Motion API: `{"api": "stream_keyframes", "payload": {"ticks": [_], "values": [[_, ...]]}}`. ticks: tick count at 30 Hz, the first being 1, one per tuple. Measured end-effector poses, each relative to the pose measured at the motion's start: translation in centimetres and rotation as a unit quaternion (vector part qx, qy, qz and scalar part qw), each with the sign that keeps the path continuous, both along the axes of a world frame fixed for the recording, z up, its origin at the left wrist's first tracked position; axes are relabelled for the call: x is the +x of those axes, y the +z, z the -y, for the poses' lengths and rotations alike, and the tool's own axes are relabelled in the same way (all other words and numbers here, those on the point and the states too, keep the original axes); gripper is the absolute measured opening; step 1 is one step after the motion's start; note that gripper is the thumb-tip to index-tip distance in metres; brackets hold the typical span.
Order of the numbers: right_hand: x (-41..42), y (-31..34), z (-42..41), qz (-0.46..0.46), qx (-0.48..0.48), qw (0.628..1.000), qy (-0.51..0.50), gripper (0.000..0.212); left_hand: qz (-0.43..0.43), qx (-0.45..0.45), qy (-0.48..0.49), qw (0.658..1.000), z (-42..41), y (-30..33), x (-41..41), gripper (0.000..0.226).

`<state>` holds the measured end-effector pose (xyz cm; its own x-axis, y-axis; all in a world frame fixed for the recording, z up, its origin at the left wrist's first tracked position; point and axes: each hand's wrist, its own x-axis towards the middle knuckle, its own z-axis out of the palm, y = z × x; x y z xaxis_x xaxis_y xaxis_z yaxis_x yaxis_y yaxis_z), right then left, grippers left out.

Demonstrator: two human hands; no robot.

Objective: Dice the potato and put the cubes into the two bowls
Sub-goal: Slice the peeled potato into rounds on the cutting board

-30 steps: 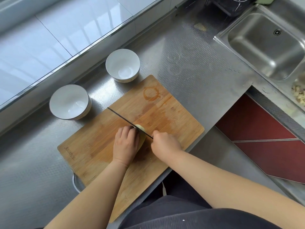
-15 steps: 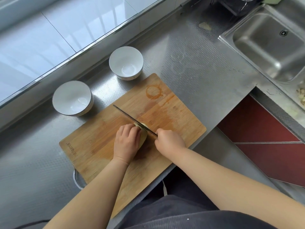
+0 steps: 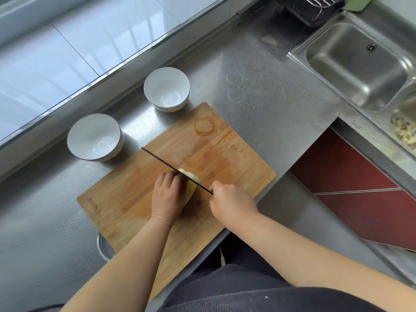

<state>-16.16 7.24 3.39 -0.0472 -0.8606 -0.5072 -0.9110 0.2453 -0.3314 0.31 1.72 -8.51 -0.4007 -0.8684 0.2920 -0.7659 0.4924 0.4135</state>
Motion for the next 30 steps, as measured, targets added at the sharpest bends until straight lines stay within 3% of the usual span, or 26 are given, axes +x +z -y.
{"api": "stream_keyframes", "payload": {"ticks": [30], "values": [[1.2,-4.1,3.0,-0.015,0.062,0.998,-0.022,0.018,-0.027,-0.039,-0.003,0.999,0.2,-0.4,-0.2,0.022]]}}
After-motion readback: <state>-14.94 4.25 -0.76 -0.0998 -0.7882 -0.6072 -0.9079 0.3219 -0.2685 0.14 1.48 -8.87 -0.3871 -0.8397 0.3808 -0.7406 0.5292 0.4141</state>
